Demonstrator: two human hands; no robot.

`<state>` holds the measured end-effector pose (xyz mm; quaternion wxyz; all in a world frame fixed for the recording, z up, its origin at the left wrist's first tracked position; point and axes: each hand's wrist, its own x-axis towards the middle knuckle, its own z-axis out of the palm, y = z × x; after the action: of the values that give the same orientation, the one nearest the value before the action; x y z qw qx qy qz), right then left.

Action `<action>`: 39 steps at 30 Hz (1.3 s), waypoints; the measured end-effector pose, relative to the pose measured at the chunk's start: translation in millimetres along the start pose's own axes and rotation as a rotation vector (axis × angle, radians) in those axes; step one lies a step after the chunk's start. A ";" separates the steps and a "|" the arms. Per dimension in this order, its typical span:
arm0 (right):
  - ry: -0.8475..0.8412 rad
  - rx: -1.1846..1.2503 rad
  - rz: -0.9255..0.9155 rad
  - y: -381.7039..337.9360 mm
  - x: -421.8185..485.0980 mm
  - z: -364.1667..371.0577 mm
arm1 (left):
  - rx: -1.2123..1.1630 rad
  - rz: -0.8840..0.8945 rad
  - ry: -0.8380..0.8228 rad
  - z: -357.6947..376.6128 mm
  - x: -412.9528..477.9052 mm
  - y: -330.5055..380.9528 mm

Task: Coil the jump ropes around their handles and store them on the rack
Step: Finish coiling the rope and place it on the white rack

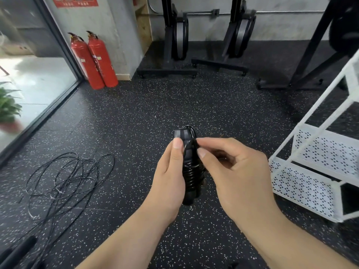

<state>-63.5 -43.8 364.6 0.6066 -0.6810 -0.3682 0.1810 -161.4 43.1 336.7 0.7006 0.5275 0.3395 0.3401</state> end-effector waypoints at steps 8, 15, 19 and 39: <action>-0.002 -0.046 -0.007 5.6 2.6 4.3 | 0.032 0.052 -0.026 0.4 1.8 -8.7; -0.050 0.039 0.152 7.7 11.8 -0.8 | 0.110 0.058 -0.049 -1.4 2.4 -15.0; -0.074 0.140 0.287 5.3 16.6 -5.6 | 0.124 0.078 -0.085 -2.1 2.8 -14.2; 0.033 -0.089 0.168 6.9 17.0 -4.2 | 0.164 0.114 -0.104 0.9 2.7 -15.5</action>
<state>-47.3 -34.4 362.1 0.5644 -0.7386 -0.3073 0.2037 -157.4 41.6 321.5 0.6510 0.6186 0.2989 0.3227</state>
